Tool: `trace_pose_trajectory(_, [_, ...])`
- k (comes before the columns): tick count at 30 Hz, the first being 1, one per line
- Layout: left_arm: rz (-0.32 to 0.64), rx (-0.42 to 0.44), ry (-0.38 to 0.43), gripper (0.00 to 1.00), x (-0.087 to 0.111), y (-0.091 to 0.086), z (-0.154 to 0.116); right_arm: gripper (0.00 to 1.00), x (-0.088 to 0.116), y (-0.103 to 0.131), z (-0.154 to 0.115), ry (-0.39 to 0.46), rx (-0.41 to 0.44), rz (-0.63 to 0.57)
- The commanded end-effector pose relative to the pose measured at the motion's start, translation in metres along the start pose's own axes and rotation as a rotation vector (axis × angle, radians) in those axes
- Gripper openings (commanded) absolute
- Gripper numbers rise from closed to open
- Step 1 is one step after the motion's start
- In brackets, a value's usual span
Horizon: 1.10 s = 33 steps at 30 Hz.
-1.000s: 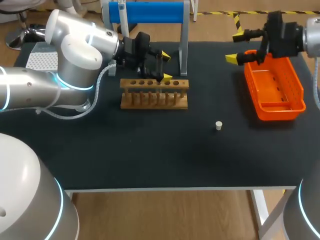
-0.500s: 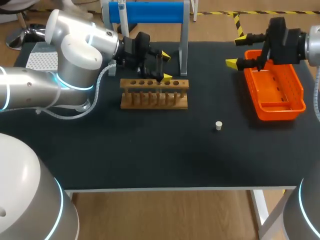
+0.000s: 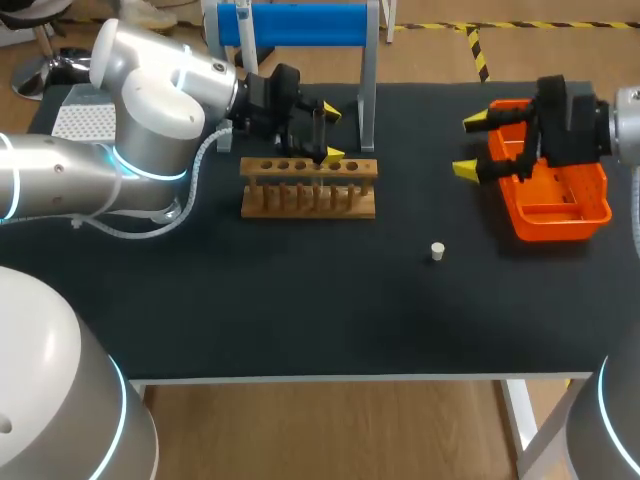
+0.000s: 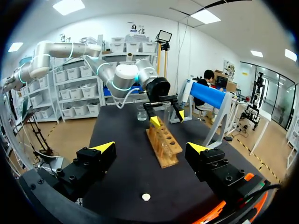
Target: Invert the test tube, pick up the pipette, mount the tip to pipette, aspirate from beaker and dispense into the tube, eject the tip, return the pipette, and cap with the stopper.
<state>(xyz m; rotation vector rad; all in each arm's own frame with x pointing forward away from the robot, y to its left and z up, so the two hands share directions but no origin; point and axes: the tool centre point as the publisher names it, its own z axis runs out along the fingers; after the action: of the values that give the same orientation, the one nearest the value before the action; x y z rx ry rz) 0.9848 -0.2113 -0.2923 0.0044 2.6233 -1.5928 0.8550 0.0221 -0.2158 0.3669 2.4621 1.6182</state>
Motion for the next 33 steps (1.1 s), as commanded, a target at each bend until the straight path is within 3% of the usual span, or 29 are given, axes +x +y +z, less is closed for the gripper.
trace_pose_trajectory(1, [0.002,0.002,0.005,1.0,-0.002,0.001,0.0,1.0,0.004,-0.02,-0.005,0.017,-0.02,0.003])
trace_pose_trajectory(9, [0.002,0.002,0.005,1.0,-0.002,0.001,0.0,1.0,0.016,-0.047,0.002,0.076,-0.045,-0.005])
trace_pose_trajectory(19, [0.002,0.002,0.005,1.0,-0.002,0.001,0.0,1.0,0.031,-0.082,0.018,0.087,-0.007,0.007])
trace_pose_trajectory(33, [0.002,0.002,0.005,1.0,-0.002,0.001,0.0,1.0,0.042,-0.11,0.034,0.075,0.018,0.039])
